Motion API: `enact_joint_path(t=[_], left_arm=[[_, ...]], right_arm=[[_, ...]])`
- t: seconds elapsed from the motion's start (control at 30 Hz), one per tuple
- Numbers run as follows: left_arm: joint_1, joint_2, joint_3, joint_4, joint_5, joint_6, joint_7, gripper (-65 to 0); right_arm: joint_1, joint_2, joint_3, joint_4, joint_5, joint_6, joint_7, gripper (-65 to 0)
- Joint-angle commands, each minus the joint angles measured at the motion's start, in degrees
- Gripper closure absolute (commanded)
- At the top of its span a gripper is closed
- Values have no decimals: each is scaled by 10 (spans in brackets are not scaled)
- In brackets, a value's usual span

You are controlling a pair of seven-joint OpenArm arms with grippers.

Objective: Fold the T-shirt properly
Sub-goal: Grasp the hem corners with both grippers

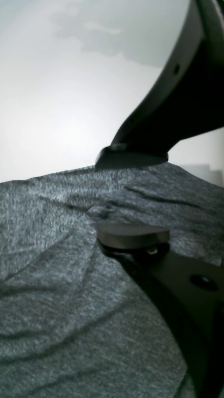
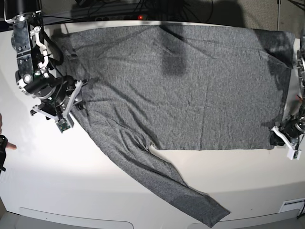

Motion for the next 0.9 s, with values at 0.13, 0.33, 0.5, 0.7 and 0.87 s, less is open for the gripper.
enact_joint_path(t=[0.13,0.33,0.5,0.7,0.87], left_arm=[[-21,3,-2,7,-3,89,-17,-175],[-10,6,-2,7,-4,112,-17,-175],[2,9,-2,7,-3,69,-13,-175],[13,17,-2,7,41,71,-17,-175],[24,17,-2,7,41,62,-4,-164]], right_arm=[[8,9,5,9,2,-2,-7,-285],[8,9,5,9,3,-2,-14,-285],[8,9,5,9,2,-2,-14,-285],[8,9,5,9,1,-2,-18,-285],[8,9,5,9,1,-2,-20,-285]])
